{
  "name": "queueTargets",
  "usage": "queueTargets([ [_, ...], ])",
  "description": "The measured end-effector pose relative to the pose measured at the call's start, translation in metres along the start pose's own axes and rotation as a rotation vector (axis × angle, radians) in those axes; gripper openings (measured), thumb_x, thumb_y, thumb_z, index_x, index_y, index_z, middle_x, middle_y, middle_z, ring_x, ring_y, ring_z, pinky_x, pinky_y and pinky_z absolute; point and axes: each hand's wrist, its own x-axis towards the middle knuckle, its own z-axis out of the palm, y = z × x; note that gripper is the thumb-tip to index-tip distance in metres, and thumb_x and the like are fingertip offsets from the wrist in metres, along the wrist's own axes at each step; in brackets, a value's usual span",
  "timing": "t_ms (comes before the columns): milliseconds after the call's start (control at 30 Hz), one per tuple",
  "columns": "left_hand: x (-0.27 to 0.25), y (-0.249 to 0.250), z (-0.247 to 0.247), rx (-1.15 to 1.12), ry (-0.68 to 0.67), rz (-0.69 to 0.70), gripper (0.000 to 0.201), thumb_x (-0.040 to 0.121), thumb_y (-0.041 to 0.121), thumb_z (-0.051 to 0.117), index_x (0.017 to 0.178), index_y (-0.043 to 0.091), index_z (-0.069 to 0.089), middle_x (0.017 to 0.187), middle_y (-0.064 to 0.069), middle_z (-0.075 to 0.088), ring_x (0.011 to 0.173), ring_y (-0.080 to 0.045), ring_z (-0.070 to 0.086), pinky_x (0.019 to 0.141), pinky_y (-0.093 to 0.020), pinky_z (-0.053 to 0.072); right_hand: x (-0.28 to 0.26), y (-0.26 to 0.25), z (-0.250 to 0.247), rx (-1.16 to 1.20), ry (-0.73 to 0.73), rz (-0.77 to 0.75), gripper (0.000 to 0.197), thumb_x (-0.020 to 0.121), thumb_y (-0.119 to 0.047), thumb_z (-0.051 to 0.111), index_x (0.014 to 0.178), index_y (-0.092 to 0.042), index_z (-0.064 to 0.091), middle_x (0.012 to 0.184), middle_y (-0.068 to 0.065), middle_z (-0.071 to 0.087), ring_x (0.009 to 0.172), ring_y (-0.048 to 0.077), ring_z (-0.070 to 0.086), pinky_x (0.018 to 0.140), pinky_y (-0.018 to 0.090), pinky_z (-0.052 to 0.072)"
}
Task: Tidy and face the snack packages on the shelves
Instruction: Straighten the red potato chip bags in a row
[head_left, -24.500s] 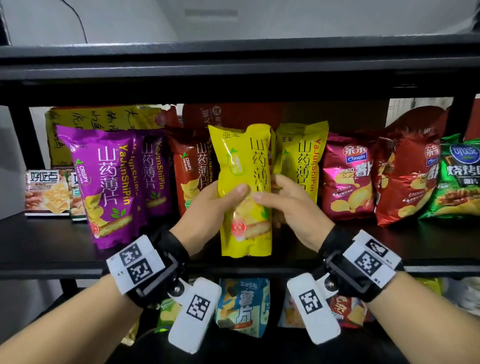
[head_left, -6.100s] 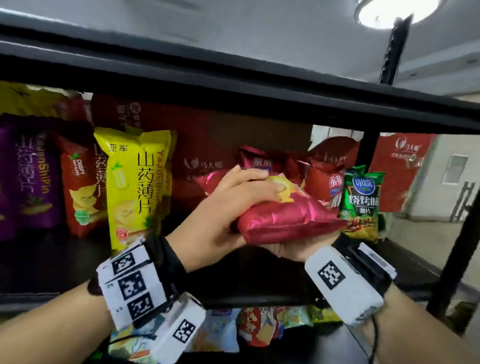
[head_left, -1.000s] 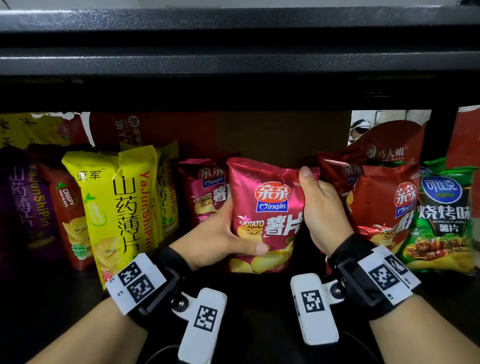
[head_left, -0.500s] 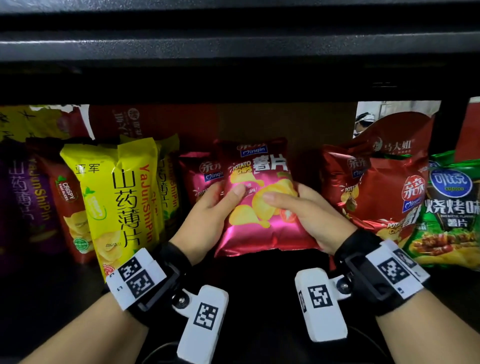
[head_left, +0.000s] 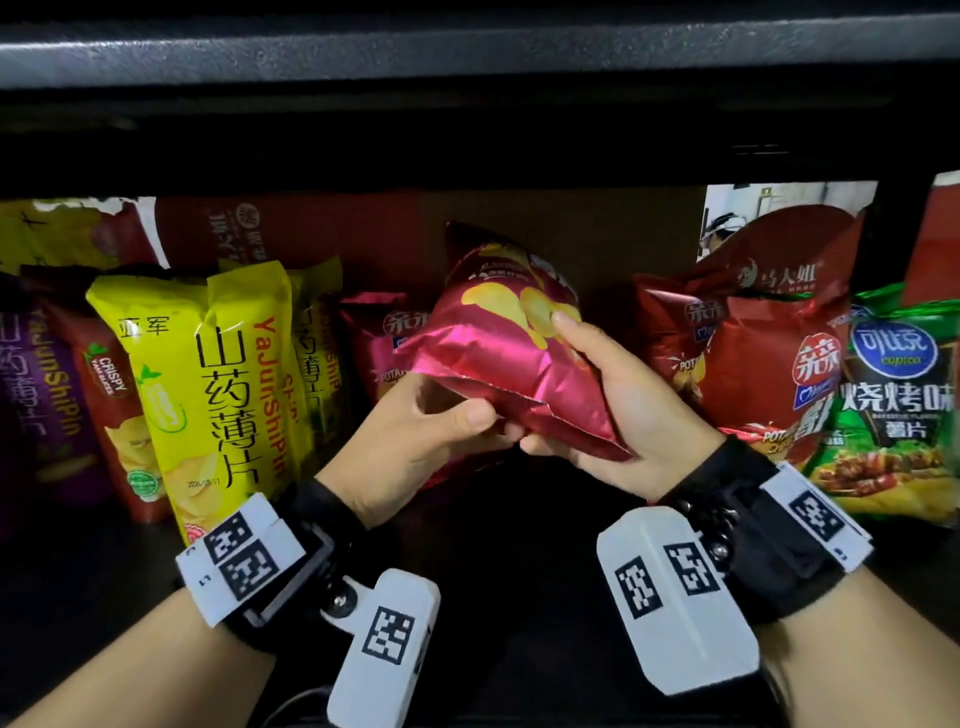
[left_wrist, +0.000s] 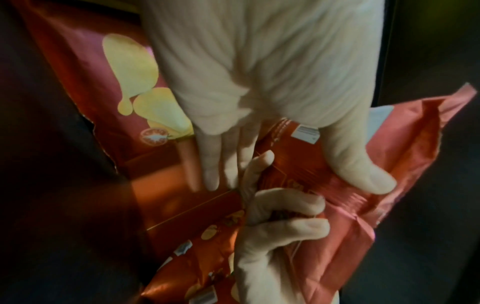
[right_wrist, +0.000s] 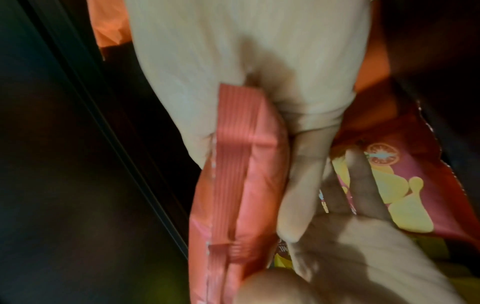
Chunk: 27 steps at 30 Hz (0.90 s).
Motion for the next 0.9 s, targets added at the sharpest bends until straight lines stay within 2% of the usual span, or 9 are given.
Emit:
queueTargets([
  [100,0.000,-0.005,0.002,-0.093,0.018,-0.003,0.058,0.065,0.056,0.087,0.106,0.018,0.074,0.092,-0.011,0.072,0.090,-0.024,0.071,0.087,-0.047,0.057,0.000,0.002,0.003,-0.054,0.076,-0.026,0.038,0.080,-0.043,0.069,0.112,-0.023,0.070,0.106,0.017,0.073,0.068,0.032,0.071,0.052,0.034,0.058],
  [200,-0.001,-0.006,0.004,-0.193,0.070,-0.031,0.063,0.059,0.054,0.092,0.107,0.016,0.075,0.099,-0.018,0.072,0.093,-0.035,0.071,0.087,-0.058,0.056,0.001,0.004,0.005,-0.139,0.225,-0.158,0.054,0.079,-0.037,0.071,0.127,-0.017,0.058,0.114,0.015,0.072,0.090,0.033,0.073,0.066,0.037,0.060],
  [267,-0.002,-0.006,0.004,-0.173,0.067,-0.038,0.049,0.070,0.035,0.089,0.111,0.013,0.072,0.106,-0.021,0.072,0.099,-0.039,0.071,0.085,-0.054,0.058,0.002,0.003,0.004,-0.168,0.249,-0.202,0.044,0.086,-0.032,0.069,0.126,-0.019,0.057,0.112,0.010,0.074,0.089,0.025,0.074,0.058,0.028,0.057],
  [300,-0.002,-0.006,0.004,-0.155,0.069,-0.039,0.042,0.075,0.023,0.084,0.113,0.010,0.070,0.109,-0.021,0.072,0.103,-0.040,0.070,0.084,-0.050,0.058,0.002,0.003,0.004,-0.181,0.257,-0.205,0.040,0.088,-0.031,0.067,0.125,-0.022,0.058,0.111,0.007,0.075,0.091,0.022,0.074,0.062,0.028,0.058],
  [400,-0.003,-0.008,0.004,-0.129,0.077,-0.055,0.045,0.082,0.001,0.073,0.124,0.001,0.057,0.116,-0.022,0.071,0.110,-0.040,0.069,0.085,-0.047,0.059,0.003,0.001,-0.001,-0.212,0.255,-0.195,0.048,0.083,-0.033,0.069,0.128,-0.026,0.056,0.116,0.007,0.073,0.107,0.026,0.070,0.093,0.042,0.055],
  [533,-0.004,-0.010,0.003,-0.083,0.093,-0.051,0.055,0.083,0.001,0.070,0.134,-0.003,0.048,0.123,-0.027,0.066,0.112,-0.042,0.067,0.086,-0.046,0.058,0.004,0.000,-0.004,-0.213,0.194,-0.170,0.062,0.072,-0.040,0.071,0.131,-0.030,0.054,0.114,0.005,0.074,0.097,0.026,0.073,0.066,0.031,0.055],
  [667,-0.004,-0.004,0.006,0.068,0.132,-0.017,0.043,0.086,0.013,0.076,0.123,0.000,0.058,0.112,-0.024,0.070,0.107,-0.035,0.070,0.090,-0.049,0.059,0.005,0.002,-0.004,-0.162,0.131,-0.157,0.050,0.077,-0.040,0.067,0.123,-0.026,0.055,0.088,0.015,0.075,0.055,0.030,0.068,0.044,0.031,0.052],
  [800,-0.003,-0.001,0.008,0.169,0.193,0.032,0.040,0.088,0.020,0.069,0.121,-0.001,0.061,0.118,-0.020,0.070,0.113,-0.032,0.067,0.105,-0.055,0.049,0.007,0.009,-0.005,-0.158,0.069,-0.128,0.056,0.083,-0.041,0.059,0.135,-0.027,0.045,0.083,0.015,0.072,0.049,0.029,0.063,0.041,0.031,0.052],
  [900,-0.002,-0.003,0.007,0.172,0.215,0.043,0.060,0.085,0.016,0.069,0.139,0.002,0.047,0.121,-0.016,0.070,0.115,-0.031,0.067,0.104,-0.053,0.050,0.010,0.014,-0.005,-0.294,0.146,-0.155,0.055,0.101,-0.033,0.050,0.148,-0.047,0.025,0.115,0.009,0.071,0.074,0.031,0.072,0.056,0.042,0.060],
])
